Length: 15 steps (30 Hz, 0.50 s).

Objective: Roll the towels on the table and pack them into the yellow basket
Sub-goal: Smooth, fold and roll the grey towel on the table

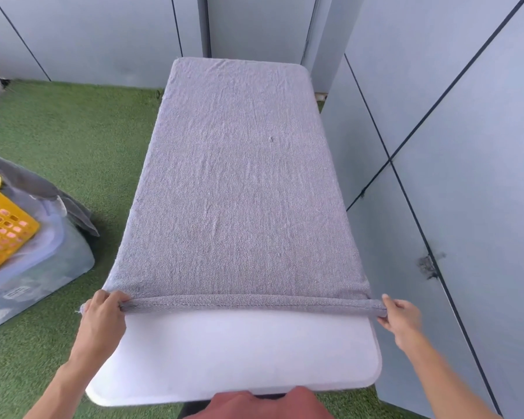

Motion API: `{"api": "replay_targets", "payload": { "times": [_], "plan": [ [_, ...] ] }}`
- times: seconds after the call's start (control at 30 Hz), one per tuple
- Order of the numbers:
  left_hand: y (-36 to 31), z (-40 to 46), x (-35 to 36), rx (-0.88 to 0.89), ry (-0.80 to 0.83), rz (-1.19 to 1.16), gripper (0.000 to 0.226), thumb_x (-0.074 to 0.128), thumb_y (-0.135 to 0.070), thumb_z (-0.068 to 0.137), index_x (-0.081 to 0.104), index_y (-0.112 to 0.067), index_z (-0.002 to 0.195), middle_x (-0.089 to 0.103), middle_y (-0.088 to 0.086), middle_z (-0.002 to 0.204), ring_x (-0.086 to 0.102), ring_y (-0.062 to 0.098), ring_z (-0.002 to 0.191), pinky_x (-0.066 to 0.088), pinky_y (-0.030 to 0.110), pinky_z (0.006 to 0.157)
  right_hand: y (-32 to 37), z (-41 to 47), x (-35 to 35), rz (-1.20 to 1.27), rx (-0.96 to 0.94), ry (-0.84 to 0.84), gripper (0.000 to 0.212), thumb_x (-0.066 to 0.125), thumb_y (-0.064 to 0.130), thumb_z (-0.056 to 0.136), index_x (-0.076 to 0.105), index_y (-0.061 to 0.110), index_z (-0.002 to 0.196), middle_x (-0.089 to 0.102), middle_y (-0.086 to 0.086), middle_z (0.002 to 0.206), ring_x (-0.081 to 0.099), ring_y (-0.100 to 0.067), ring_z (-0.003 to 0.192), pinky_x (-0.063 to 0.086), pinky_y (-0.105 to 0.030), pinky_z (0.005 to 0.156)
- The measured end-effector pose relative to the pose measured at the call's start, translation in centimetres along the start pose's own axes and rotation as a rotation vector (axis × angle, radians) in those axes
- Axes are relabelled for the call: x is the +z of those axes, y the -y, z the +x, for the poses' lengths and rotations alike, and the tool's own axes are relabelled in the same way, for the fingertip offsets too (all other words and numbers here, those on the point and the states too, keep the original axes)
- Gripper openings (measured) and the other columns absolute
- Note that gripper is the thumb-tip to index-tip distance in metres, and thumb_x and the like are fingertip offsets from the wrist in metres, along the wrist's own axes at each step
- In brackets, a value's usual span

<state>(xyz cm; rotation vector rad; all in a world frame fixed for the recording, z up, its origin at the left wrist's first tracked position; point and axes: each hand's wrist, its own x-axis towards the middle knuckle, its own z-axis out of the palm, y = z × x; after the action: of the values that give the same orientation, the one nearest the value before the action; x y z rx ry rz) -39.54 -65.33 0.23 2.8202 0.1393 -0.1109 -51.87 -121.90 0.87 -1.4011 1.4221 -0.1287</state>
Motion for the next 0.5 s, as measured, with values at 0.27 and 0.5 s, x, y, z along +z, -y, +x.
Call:
{"api": "replay_targets", "payload": {
  "times": [0.27,0.5],
  "plan": [
    [0.3,-0.7,-0.2,0.045,0.017,0.006,0.036,0.054,0.017,0.077,0.068,-0.006,0.100,0.050,0.016,0.091,0.048,0.044,0.086,0.037,0.055,0.086,-0.8,-6.1,0.5,-0.443,-0.683,-0.217,0.050,0.048,0.049,0.085,0.058,0.011,0.115,0.056,-0.012,0.117,0.047,-0.028,0.116,0.034,-0.042,0.100],
    [0.7,-2.9,-0.2,0.231,-0.035,0.050,0.056,0.075,0.011,0.066,0.062,-0.005,0.117,0.046,0.014,0.109,0.049,0.037,0.096,0.050,0.054,0.079,-4.6,-8.2,1.7,-0.767,-1.149,0.100,0.039,0.066,-0.001,0.083,0.060,0.011,0.120,0.042,-0.005,0.127,0.040,-0.018,0.120,0.021,-0.016,0.108]
  ]
}}
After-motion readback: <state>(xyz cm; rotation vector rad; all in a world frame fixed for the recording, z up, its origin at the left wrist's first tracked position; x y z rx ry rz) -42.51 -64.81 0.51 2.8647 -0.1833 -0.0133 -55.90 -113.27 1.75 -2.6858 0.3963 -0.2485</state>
